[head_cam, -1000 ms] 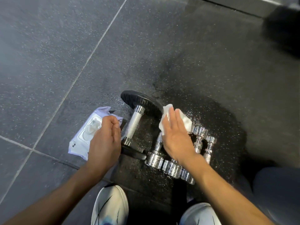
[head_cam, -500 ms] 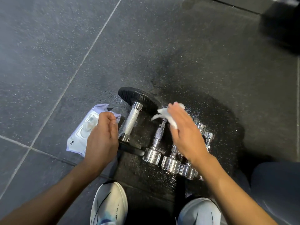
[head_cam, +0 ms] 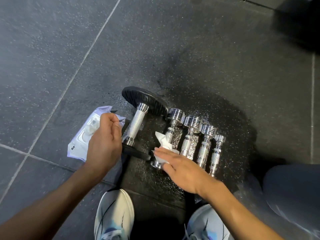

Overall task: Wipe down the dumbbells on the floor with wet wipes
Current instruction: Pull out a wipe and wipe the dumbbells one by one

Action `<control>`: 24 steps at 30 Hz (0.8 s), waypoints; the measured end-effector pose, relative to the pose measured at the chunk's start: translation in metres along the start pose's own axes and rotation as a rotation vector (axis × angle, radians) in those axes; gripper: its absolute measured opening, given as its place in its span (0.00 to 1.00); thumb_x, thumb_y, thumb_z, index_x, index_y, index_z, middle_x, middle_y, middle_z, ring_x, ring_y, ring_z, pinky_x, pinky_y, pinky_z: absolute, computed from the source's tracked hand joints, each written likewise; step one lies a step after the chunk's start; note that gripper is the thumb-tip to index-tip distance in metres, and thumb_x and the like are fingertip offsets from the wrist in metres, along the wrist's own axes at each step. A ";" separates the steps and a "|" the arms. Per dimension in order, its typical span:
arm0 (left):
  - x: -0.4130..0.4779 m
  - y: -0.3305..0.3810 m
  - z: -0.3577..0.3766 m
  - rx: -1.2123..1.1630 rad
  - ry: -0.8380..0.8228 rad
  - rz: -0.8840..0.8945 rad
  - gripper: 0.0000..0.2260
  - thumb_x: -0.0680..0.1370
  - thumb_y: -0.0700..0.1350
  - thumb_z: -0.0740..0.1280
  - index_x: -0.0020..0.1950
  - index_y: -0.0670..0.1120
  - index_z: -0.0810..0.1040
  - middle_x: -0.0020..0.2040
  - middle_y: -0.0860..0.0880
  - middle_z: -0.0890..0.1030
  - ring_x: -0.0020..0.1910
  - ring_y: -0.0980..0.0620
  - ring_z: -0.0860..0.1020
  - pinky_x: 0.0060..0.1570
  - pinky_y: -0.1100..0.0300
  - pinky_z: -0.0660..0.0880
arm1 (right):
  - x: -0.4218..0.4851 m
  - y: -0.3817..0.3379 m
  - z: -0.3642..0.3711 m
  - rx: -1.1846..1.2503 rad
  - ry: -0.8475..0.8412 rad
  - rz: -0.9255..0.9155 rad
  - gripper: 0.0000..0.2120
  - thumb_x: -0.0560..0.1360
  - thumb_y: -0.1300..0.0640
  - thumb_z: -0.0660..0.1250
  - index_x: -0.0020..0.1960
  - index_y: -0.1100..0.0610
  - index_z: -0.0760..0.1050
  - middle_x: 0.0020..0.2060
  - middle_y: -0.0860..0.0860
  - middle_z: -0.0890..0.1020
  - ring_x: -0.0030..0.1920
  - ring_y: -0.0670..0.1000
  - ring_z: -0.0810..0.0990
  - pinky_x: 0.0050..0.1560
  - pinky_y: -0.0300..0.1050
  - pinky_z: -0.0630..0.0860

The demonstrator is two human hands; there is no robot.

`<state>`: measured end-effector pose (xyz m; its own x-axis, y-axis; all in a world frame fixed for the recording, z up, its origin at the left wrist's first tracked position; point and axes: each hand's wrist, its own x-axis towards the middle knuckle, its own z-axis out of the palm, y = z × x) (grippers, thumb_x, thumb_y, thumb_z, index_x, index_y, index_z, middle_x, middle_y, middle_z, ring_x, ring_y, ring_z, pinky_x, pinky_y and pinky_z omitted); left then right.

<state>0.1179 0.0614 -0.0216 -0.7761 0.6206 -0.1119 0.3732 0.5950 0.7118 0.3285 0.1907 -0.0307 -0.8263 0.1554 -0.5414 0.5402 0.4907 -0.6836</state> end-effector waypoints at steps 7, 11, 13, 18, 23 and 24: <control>-0.001 -0.001 0.002 0.008 0.009 0.041 0.03 0.85 0.47 0.55 0.52 0.55 0.65 0.38 0.53 0.78 0.37 0.45 0.77 0.42 0.41 0.75 | -0.023 -0.014 0.038 -0.418 0.079 -0.143 0.28 0.82 0.52 0.52 0.80 0.58 0.63 0.81 0.53 0.58 0.82 0.52 0.51 0.79 0.48 0.54; -0.001 0.000 0.002 -0.005 0.030 0.033 0.04 0.86 0.45 0.56 0.53 0.53 0.66 0.39 0.52 0.78 0.37 0.48 0.77 0.42 0.43 0.74 | -0.016 0.001 0.023 -0.243 0.114 -0.154 0.31 0.80 0.53 0.57 0.82 0.56 0.58 0.83 0.50 0.52 0.74 0.53 0.69 0.61 0.40 0.76; 0.000 -0.002 0.002 -0.009 0.027 0.033 0.03 0.85 0.45 0.56 0.53 0.52 0.66 0.39 0.52 0.77 0.37 0.48 0.76 0.41 0.43 0.74 | -0.012 0.005 0.007 -0.126 0.095 -0.122 0.34 0.81 0.53 0.59 0.83 0.48 0.49 0.82 0.40 0.44 0.67 0.49 0.71 0.53 0.33 0.69; 0.001 -0.001 0.000 -0.006 0.016 0.006 0.03 0.85 0.46 0.55 0.53 0.52 0.67 0.39 0.52 0.78 0.36 0.50 0.77 0.39 0.47 0.74 | 0.002 0.008 -0.011 0.081 0.405 -0.090 0.17 0.87 0.54 0.54 0.74 0.49 0.70 0.73 0.43 0.70 0.67 0.39 0.69 0.69 0.39 0.68; 0.003 -0.001 -0.002 -0.015 0.017 -0.019 0.04 0.85 0.46 0.55 0.53 0.53 0.67 0.39 0.52 0.79 0.35 0.51 0.77 0.36 0.48 0.72 | 0.019 0.024 0.020 -0.334 0.476 -0.176 0.13 0.81 0.50 0.69 0.62 0.56 0.80 0.61 0.49 0.82 0.64 0.53 0.76 0.68 0.48 0.68; 0.003 -0.001 -0.002 -0.015 0.015 -0.018 0.04 0.85 0.46 0.55 0.53 0.53 0.67 0.39 0.53 0.79 0.35 0.52 0.77 0.36 0.49 0.72 | 0.020 0.023 0.027 -0.394 0.483 -0.155 0.15 0.81 0.48 0.68 0.63 0.55 0.80 0.62 0.49 0.81 0.66 0.55 0.75 0.68 0.51 0.66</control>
<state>0.1141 0.0613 -0.0211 -0.7900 0.6023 -0.1143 0.3518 0.5981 0.7201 0.3293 0.1817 -0.0707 -0.9185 0.3808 -0.1064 0.3854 0.8023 -0.4558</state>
